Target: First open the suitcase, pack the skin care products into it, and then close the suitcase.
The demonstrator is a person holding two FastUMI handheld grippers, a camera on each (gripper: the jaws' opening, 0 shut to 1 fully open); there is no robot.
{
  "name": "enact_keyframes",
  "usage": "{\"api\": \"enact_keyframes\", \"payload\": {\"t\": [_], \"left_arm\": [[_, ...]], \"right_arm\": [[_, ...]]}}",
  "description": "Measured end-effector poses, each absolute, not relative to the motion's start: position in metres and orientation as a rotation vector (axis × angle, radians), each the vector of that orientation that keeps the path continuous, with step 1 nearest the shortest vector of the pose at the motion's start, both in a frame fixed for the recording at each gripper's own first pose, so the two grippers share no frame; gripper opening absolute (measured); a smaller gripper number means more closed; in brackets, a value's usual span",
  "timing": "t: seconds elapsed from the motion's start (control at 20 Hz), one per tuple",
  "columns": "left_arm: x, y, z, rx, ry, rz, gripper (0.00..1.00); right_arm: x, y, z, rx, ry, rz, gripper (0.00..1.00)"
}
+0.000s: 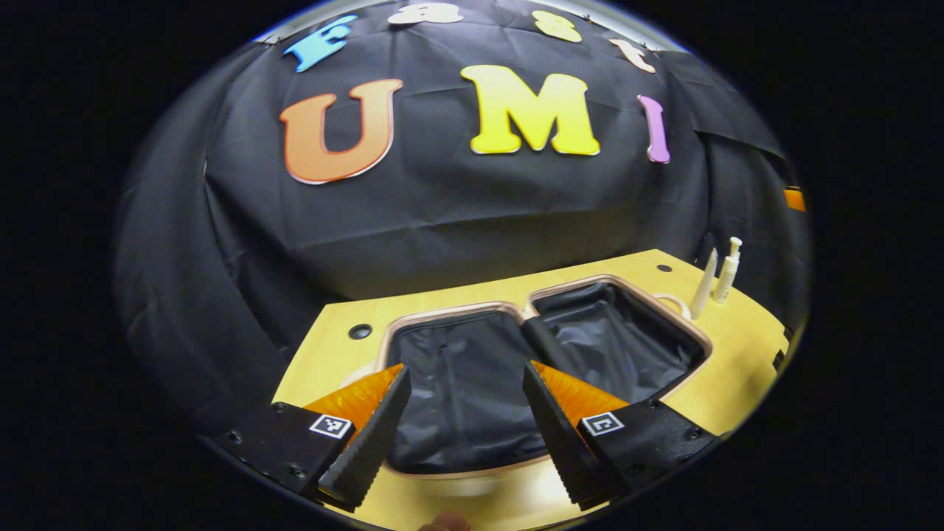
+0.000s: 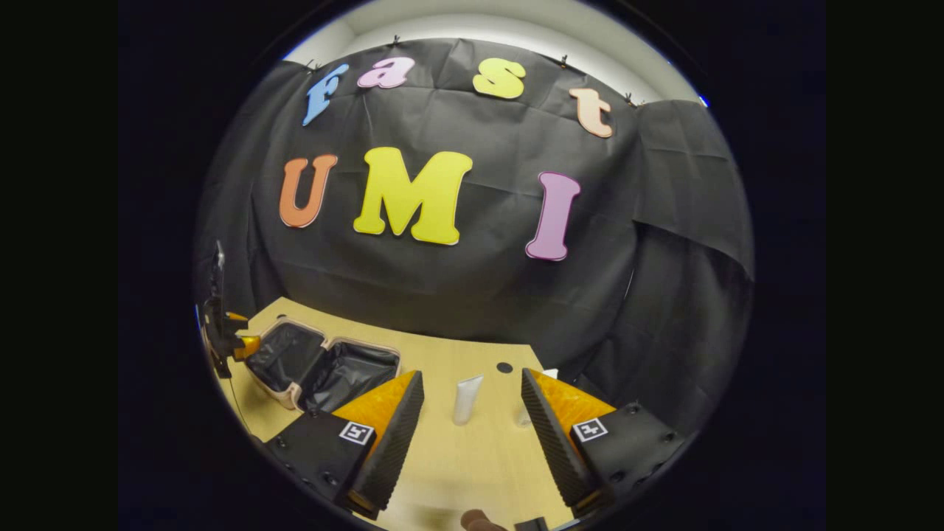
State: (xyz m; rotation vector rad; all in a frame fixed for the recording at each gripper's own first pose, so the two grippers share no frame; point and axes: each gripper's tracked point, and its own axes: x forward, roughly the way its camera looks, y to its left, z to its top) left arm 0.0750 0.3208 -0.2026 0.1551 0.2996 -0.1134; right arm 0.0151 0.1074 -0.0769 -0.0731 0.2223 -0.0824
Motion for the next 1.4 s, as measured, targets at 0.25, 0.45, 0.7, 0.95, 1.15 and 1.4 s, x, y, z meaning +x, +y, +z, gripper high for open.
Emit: {"api": "enact_keyframes", "payload": {"t": [0.25,0.45,0.7,0.95,1.15,1.4], "left_arm": [[0.062,0.177,-0.198,0.060,0.317,-0.242,0.97],[0.057,0.071,-0.203,0.033,0.343,-0.337,0.97],[0.083,-0.035,-0.210,0.037,0.359,-0.433,0.97],[0.134,-0.101,-0.244,-0.010,0.395,-0.444,0.97],[0.173,-0.128,-0.275,-0.003,0.420,-0.431,0.97],[0.203,-0.140,-0.305,0.019,0.433,-0.376,0.96]], "right_arm": [[0.022,0.055,-0.093,-0.067,0.242,-0.041,0.79],[0.029,0.005,-0.113,-0.103,0.266,-0.027,0.79],[0.036,-0.043,-0.136,-0.133,0.297,0.005,0.79],[0.050,-0.076,-0.166,-0.146,0.346,0.051,0.79],[0.059,-0.095,-0.198,-0.142,0.406,0.063,0.79],[0.071,-0.104,-0.239,-0.117,0.475,0.072,0.79]]}}
